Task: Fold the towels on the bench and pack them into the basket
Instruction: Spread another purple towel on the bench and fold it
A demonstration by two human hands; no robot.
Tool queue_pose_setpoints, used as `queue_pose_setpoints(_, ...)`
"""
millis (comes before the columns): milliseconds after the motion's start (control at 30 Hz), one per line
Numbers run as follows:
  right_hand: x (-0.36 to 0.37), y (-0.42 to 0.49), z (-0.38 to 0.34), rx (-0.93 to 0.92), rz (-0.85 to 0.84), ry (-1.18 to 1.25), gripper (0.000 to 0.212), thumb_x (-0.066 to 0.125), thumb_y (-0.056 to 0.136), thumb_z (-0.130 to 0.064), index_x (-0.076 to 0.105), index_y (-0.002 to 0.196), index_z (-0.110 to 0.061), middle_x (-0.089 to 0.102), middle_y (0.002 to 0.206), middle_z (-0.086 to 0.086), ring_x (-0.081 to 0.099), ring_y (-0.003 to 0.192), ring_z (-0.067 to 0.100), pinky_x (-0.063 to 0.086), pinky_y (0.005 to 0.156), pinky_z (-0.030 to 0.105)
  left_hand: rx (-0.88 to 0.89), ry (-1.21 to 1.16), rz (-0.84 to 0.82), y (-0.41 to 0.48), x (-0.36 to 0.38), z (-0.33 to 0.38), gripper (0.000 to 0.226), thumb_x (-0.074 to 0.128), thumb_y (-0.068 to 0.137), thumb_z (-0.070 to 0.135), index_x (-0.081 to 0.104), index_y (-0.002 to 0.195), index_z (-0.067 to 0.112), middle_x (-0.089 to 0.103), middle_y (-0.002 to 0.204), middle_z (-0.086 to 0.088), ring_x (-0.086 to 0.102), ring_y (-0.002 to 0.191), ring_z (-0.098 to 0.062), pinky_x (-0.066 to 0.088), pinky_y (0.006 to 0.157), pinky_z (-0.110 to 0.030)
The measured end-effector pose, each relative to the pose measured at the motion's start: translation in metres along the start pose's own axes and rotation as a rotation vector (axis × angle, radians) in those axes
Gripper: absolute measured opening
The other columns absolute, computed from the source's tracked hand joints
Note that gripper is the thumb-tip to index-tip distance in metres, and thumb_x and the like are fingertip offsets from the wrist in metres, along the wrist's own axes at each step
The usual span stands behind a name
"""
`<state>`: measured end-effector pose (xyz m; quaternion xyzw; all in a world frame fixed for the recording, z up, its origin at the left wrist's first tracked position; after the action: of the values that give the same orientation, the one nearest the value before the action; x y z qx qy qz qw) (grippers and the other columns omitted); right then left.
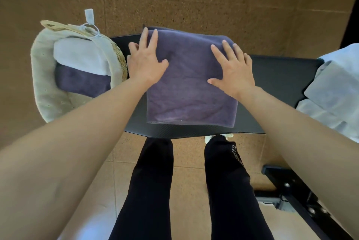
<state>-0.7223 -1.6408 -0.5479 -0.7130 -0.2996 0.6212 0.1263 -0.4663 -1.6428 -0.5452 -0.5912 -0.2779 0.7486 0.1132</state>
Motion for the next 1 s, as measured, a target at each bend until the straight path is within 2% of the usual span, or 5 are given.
queue_pose_setpoints(233, -0.004, -0.02, 0.009, 0.103, 0.1, 0.077, 0.096, 0.076, 0.084, -0.045, 0.019, 0.16, -0.027, 0.012, 0.168, 0.007, 0.017, 0.15, 0.037, 0.022, 0.118, 0.053, -0.11, -0.278, 0.078, -0.036, -0.001, -0.014, 0.079, 0.065, 0.093, 0.029, 0.024, 0.159, 0.014, 0.021, 0.165, -0.009, 0.033, 0.139, -0.032, 0.032, 0.113, -0.037)
queue_pose_setpoints(433, 0.033, -0.094, 0.041, 0.543, 0.199, 0.522, 0.087, 0.079, 0.082, -0.025, 0.03, 0.154, -0.014, 0.043, 0.137, 0.011, 0.042, 0.125, 0.03, 0.039, 0.104, 0.044, -0.404, -0.415, 0.023, -0.135, 0.062, -0.056, 0.065, 0.071, 0.092, 0.028, 0.036, 0.147, 0.017, 0.041, 0.142, -0.011, 0.051, 0.123, -0.03, 0.046, 0.092, -0.042)
queue_pose_setpoints(633, 0.087, -0.154, 0.047, 0.815, 0.132, 0.863, 0.033, 0.064, 0.094, -0.018, 0.049, 0.123, -0.015, 0.065, 0.106, -0.001, 0.063, 0.1, 0.023, 0.048, 0.09, 0.034, -0.736, -0.55, -0.062, -0.183, 0.104, -0.081, 0.035, 0.064, 0.097, 0.042, 0.06, 0.115, 0.013, 0.068, 0.105, -0.004, 0.064, 0.105, -0.03, 0.041, 0.082, -0.036)
queue_pose_setpoints(833, 0.105, -0.193, 0.052, 0.893, 0.08, 0.891, 0.014, 0.06, 0.1, -0.02, 0.057, 0.113, -0.017, 0.065, 0.095, -0.003, 0.064, 0.086, 0.017, 0.055, 0.091, 0.04, -0.755, -0.588, -0.117, -0.197, 0.113, -0.096, 0.03, 0.069, 0.093, 0.042, 0.07, 0.104, 0.014, 0.072, 0.099, -0.001, 0.068, 0.095, -0.026, 0.055, 0.091, -0.044)
queue_pose_setpoints(1000, 0.114, -0.229, 0.045, 0.932, 0.004, 1.01, 0.025, 0.06, 0.1, -0.021, 0.051, 0.123, -0.024, 0.071, 0.099, 0.011, 0.066, 0.061, 0.018, 0.061, 0.064, 0.032, -0.747, -0.848, -0.162, -0.231, 0.12, -0.094, 0.023, 0.07, 0.096, 0.029, 0.059, 0.112, 0.018, 0.072, 0.096, -0.002, 0.072, 0.078, -0.013, 0.062, 0.082, -0.036)
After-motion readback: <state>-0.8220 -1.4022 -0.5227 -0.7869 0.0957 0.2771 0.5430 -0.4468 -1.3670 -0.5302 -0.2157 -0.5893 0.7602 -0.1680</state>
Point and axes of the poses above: each hand's wrist, its own y-axis towards the middle knuckle, its own x-axis out of the palm, z = x × y, the point moved 10 cm from there along y, towards the middle knuckle
